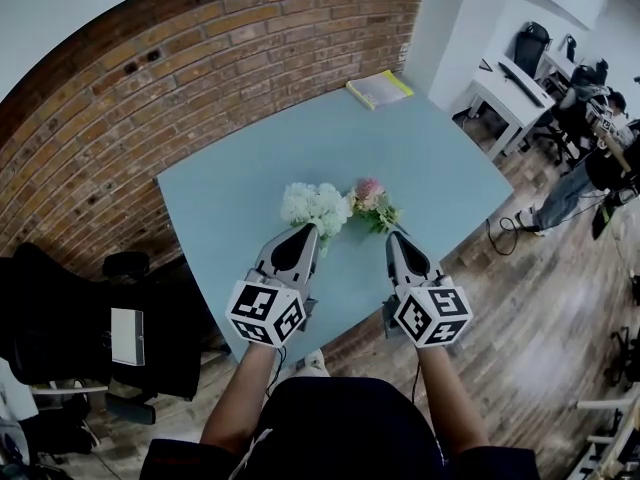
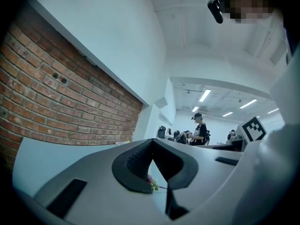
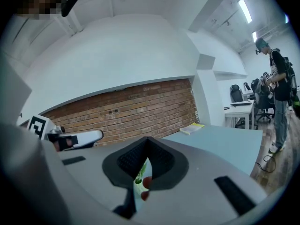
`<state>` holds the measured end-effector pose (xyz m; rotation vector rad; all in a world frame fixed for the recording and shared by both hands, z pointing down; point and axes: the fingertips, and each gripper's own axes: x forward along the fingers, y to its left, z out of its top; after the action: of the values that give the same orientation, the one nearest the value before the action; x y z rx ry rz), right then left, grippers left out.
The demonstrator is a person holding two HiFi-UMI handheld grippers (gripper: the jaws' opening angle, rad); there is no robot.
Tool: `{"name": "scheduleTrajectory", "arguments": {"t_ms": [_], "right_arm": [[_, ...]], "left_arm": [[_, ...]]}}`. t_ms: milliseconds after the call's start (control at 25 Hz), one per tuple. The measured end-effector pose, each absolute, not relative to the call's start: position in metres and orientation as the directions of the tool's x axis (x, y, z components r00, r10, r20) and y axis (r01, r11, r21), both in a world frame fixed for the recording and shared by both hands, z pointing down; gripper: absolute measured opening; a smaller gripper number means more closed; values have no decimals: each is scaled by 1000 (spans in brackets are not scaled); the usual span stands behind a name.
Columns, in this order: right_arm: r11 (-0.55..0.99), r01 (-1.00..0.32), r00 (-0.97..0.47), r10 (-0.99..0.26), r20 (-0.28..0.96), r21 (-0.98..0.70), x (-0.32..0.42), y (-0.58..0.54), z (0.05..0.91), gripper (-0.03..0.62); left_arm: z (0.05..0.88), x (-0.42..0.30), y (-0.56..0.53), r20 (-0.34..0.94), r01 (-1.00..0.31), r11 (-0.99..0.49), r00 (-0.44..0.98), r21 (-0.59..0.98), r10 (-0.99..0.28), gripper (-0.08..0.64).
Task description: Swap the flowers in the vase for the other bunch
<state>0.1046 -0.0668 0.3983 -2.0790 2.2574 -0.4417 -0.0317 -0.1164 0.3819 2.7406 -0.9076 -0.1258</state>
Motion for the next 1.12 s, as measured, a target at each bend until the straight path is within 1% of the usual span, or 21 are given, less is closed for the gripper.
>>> {"name": "scheduleTrajectory", "arguments": {"t_ms": [280,680,1120], "right_arm": [[72,-970,-112,-980,163,-234,93,-87,403,12],[74,-970,-118,-977,179,-231,98,-94,406,12],[153,-958,-200,-962,186,-241,114,-113,413,12]], "left_arm": [[386,-37,-133,-4,-573,-774,803,271,-596,3],[388,-34,-134,-6,-571,-771,803,283,-597,3],[398,-28,-140,13,-650,-703,737,287,-676,4]]}}
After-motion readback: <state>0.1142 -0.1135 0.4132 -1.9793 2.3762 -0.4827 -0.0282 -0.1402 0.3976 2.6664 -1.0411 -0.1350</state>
